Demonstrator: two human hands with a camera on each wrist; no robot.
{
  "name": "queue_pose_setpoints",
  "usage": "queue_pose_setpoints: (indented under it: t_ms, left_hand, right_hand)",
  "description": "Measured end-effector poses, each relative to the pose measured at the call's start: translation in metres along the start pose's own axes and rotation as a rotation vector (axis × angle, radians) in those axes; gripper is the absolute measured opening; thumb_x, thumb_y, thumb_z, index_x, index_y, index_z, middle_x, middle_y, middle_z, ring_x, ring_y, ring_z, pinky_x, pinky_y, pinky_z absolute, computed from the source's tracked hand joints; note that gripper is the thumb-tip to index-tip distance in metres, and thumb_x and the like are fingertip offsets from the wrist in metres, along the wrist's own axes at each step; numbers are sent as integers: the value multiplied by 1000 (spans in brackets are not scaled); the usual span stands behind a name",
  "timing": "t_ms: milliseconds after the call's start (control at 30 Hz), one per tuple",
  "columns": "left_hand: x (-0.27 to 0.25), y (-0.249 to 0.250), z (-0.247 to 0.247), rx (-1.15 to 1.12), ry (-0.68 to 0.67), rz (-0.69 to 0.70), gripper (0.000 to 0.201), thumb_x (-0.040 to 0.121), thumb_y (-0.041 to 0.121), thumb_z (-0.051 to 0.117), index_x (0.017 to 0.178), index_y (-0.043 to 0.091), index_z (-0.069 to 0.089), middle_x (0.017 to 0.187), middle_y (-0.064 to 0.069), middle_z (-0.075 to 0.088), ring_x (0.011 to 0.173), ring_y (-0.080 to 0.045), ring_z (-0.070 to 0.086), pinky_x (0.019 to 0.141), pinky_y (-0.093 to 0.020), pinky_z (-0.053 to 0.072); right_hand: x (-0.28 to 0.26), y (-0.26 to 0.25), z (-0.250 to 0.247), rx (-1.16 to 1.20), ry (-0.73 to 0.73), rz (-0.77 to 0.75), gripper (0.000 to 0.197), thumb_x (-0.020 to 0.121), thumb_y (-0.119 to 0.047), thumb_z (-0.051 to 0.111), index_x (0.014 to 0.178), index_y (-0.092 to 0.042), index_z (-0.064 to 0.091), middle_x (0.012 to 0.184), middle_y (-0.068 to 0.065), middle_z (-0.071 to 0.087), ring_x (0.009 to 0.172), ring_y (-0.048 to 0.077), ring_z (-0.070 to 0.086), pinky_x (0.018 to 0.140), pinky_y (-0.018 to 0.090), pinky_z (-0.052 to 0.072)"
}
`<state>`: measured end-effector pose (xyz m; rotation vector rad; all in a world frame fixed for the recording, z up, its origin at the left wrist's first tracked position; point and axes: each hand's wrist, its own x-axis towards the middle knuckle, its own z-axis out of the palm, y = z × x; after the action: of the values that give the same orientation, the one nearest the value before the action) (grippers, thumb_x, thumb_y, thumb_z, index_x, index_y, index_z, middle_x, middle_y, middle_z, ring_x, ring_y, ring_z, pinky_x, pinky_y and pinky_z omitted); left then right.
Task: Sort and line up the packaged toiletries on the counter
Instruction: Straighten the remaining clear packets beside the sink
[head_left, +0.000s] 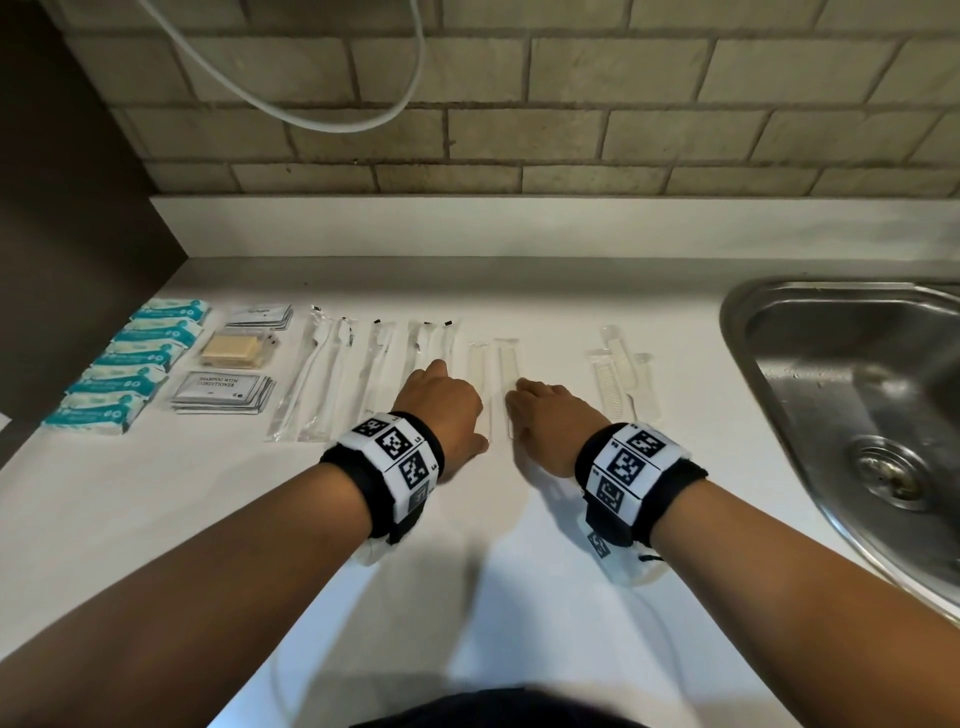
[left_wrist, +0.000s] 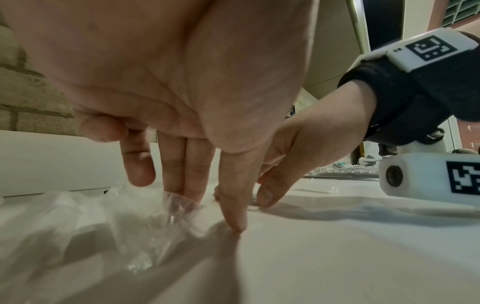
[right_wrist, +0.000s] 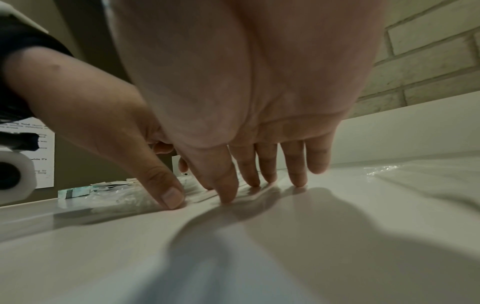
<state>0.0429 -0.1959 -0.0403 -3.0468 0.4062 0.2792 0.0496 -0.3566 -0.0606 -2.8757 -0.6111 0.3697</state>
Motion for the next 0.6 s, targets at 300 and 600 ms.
queue_pose_setpoints:
  t_ms: [300, 600]
  left_hand:
    - [0, 0, 0, -15, -1, -6, 36, 86, 52, 59, 72, 19, 58, 80, 4, 60, 102, -23, 41, 87, -35, 33]
    - [0, 0, -4, -24, -1, -2, 37, 86, 51, 59, 67, 19, 53, 73, 6, 54, 97, -21, 40, 86, -34, 35]
  right_hand:
    - [-2, -3, -3, 3, -29, 18, 32, 83, -12, 54, 114, -7, 52, 133, 10, 46, 118, 34, 47, 95, 39, 42]
    - [-4, -1, -3, 26, 16, 13, 32, 81, -9, 54, 113, -10, 52, 122, 7, 50, 109, 34, 51, 79, 33, 38]
